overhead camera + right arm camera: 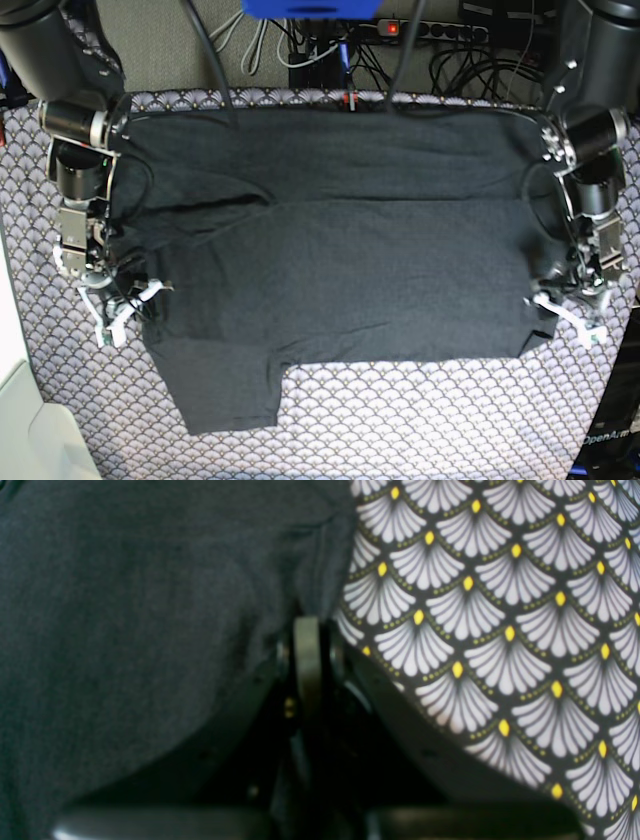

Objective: Fold the T-shirt properly
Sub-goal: 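Grasp the shirt sides near the hem with both grippers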

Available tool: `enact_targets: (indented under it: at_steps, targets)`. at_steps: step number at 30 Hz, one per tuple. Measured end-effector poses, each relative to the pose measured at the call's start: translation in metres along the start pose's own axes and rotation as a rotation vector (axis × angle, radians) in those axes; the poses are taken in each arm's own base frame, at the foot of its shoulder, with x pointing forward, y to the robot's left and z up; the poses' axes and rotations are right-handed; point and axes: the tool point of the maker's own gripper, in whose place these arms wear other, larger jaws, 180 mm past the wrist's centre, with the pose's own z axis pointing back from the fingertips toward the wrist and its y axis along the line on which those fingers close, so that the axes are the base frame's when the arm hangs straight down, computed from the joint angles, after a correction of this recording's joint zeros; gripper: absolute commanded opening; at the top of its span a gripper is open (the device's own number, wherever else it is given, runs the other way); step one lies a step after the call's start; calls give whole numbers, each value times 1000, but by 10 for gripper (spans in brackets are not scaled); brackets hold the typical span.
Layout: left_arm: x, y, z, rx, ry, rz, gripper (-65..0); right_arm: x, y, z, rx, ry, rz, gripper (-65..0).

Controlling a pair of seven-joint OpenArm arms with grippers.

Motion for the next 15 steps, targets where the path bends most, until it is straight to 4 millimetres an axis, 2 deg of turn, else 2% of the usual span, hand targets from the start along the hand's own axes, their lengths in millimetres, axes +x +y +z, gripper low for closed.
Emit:
enact_targets:
  at_steps: [4, 15]
  targets:
    - [-15, 2, -3, 4, 17, 13, -226, 0, 0, 0, -1, 2, 2, -650]
    - [-15, -3, -3, -5, 16, 12, -226, 0, 0, 0, -1, 1, 2, -650]
